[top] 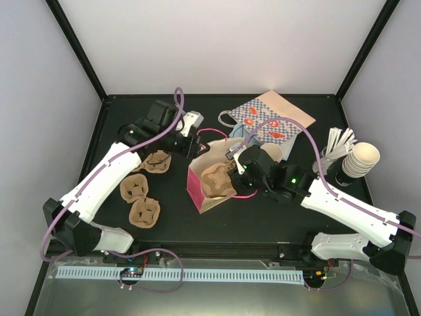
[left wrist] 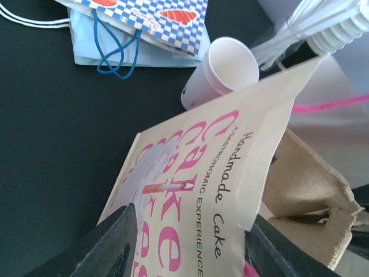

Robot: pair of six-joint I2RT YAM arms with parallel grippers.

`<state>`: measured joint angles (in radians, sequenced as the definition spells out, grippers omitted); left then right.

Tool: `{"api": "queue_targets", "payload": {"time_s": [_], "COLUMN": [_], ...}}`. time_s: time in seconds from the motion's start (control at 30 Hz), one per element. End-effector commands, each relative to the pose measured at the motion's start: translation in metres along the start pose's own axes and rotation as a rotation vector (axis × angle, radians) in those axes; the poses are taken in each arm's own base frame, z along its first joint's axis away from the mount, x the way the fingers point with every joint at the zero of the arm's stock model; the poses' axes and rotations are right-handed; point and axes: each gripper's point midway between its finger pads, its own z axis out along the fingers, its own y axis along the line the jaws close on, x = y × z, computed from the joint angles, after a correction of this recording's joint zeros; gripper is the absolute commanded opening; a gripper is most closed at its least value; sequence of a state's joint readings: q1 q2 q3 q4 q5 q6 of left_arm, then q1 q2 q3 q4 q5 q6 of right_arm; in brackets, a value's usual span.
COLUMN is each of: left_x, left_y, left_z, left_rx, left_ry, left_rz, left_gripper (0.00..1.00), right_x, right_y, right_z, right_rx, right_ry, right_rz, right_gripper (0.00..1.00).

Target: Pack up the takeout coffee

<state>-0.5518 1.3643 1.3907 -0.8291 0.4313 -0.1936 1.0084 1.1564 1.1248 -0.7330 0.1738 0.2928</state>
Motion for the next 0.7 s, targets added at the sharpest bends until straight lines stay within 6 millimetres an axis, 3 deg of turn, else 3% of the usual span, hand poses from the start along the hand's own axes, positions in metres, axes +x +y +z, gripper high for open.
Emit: {"api": "queue_targets", "payload": {"time_s": [0.0, 0.2, 0.43, 0.5, 0.67], "left_x": [-0.014, -0.016, -0.01, -0.006, -0.002], "left_y": [0.002, 0.013, -0.018, -0.021, -0.017], "left_z": [-0.006, -0.011, -0.015, -0.014, -0.019], "left_rx": [0.099, 0.151, 0.201, 0.164, 0.062], "left_ry": [-0.053, -0.087, -0.043, -0.024, -0.017], "left_rz": [-0.108, -0.2, -0.077, -0.043, -0.003], "left_gripper": [0.49, 0.47, 0.57, 0.54, 0.36], "right_x": [-0.001, 0.001, 0.002, 0.002, 0.0], "right_y": [0.0, 0.001, 0.002, 0.001, 0.002], "right_z": [-0.007, -0.005, -0.002, 0.0, 0.005], "right_rx": [-0.004, -0.008, 0.002, 0.019, 0.065], "right_ry": [-0.023, -0.014, 0.03, 0.057, 0.102], "right_rz": [-0.012, -0.019, -0.037, -0.042, -0.062], "right_gripper": [0.19, 0.19, 0.19, 0.19, 0.2]}}
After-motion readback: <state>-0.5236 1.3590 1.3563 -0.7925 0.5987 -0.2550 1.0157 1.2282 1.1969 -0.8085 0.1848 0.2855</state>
